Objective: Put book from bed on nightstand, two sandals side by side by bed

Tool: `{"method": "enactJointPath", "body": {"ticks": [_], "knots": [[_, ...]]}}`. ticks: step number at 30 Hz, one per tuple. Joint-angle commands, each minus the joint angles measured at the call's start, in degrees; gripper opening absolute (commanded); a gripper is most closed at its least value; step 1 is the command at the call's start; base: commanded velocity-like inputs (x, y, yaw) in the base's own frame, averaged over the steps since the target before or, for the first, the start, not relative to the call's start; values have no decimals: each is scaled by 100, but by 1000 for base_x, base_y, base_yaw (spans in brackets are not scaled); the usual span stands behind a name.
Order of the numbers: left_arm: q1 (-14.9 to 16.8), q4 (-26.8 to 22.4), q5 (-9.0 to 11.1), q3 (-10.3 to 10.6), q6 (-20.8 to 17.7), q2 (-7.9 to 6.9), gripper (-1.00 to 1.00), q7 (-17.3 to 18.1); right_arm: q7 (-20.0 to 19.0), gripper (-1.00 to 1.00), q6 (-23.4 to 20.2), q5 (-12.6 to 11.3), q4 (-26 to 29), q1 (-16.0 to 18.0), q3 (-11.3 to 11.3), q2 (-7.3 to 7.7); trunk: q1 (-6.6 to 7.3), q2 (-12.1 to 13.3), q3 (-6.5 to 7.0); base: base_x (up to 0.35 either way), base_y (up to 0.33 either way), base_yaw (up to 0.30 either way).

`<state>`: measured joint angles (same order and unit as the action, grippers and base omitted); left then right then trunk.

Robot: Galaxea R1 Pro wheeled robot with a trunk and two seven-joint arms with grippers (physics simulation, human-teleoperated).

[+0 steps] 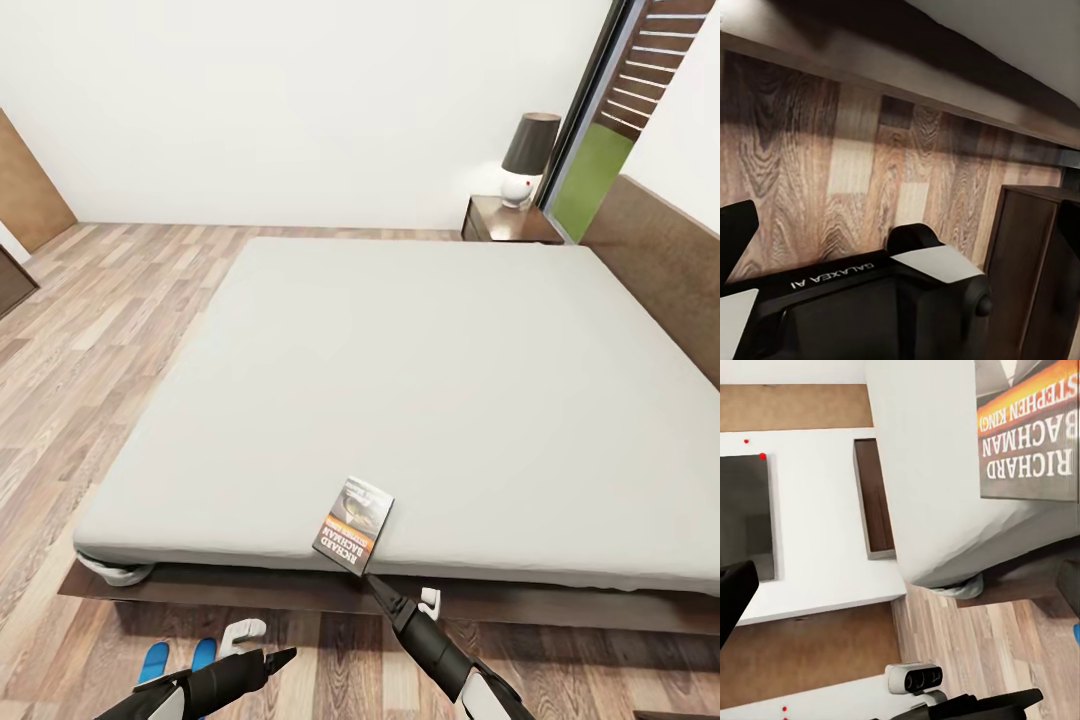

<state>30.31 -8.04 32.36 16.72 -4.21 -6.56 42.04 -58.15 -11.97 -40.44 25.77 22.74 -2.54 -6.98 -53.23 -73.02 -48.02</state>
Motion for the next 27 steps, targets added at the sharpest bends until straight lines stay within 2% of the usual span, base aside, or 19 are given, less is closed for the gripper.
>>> {"method": "enactJointPath", "body": {"ticks": [1,27], "knots": [[2,-4,59,33,-44,-4,100,15,-21,100,-60,-18,-2,2,-26,-5,-22,-44,-22,0,0,0],[2,-4,59,33,-44,-4,100,15,-21,100,-60,-17,-2,2,-28,-5,-594,-1086,-489,0,0,0]]}}
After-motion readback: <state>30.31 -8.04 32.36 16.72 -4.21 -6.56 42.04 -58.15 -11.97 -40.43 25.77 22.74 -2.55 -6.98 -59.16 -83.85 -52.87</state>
